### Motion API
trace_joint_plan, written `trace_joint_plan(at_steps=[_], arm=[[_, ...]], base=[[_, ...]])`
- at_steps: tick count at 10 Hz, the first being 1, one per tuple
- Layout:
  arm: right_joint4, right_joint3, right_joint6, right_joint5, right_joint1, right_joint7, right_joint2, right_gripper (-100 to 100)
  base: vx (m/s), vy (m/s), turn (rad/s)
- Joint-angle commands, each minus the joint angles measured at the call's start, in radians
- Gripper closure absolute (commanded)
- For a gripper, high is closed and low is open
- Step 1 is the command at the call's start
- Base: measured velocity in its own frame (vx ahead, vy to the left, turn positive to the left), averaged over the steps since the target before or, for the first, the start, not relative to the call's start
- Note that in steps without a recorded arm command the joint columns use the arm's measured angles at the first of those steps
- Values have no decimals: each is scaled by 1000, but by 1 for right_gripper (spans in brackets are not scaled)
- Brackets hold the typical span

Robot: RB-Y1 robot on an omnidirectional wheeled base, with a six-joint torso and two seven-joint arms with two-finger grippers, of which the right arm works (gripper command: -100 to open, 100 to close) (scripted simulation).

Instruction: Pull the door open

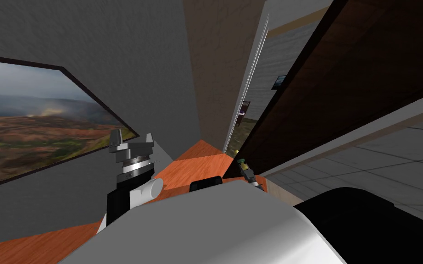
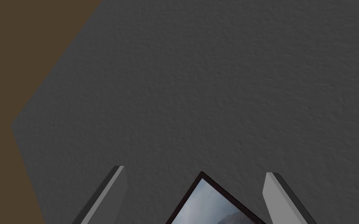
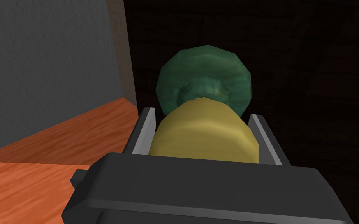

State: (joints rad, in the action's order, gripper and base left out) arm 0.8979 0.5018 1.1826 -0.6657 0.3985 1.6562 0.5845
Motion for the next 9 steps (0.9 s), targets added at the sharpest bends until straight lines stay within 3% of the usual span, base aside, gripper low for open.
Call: trace_joint_plan(at_steps=[1, 9], arm=[[-11, 6, 13, 5, -3, 10, 5, 100], [-78, 39, 73, 28, -27, 67, 30, 100]], base=[[-206, -55, 125], [-229, -29, 135]])
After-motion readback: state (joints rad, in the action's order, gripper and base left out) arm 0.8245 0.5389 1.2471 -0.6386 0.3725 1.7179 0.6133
